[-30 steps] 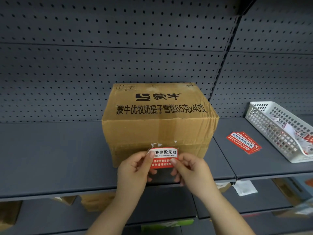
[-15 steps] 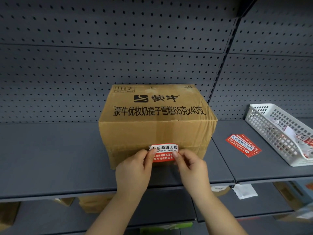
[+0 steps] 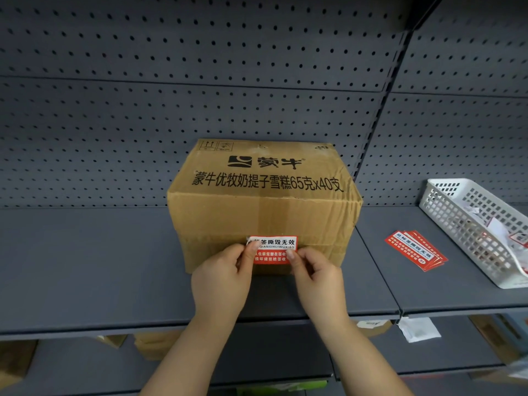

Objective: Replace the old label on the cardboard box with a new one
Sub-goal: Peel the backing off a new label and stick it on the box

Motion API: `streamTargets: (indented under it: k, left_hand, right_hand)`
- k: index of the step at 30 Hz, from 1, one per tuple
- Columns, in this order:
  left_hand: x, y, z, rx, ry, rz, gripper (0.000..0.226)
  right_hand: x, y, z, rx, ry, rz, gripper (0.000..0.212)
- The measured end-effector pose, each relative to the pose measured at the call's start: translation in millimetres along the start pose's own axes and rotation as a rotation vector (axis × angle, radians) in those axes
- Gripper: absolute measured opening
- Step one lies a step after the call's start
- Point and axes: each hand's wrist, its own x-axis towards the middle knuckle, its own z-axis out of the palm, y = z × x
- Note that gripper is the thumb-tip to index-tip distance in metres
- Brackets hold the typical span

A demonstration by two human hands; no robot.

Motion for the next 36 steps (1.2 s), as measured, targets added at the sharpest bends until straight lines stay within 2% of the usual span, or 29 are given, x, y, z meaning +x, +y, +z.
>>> streamTargets:
  k: [9, 17, 23, 30, 36]
  left_hand:
    - [9, 0, 4, -0.004, 0.016, -0.023, 0.045]
    - [13, -6, 12, 0.026, 0.016, -0.001, 0.038]
    - [15, -6, 13, 0.000, 0.002, -0.013, 0.043]
    - [15, -17, 11, -0.004, 0.035, 0.013, 0.056]
    - [7, -31, 14, 0.025, 0.026, -0.015, 0.047]
  right_hand:
    - [10, 4, 6, -0.091, 0.072, -0.048, 0.036]
    - [14, 4, 8, -0.148, 0.104, -0.087, 0.031]
    - [17, 5, 9, -0.140, 0.117, -0.068, 0.031]
    - [19, 17, 9, -0.426, 0.165, -0.238, 0.037]
    - [18, 29, 3, -0.330, 0.146, -0.160, 0.043]
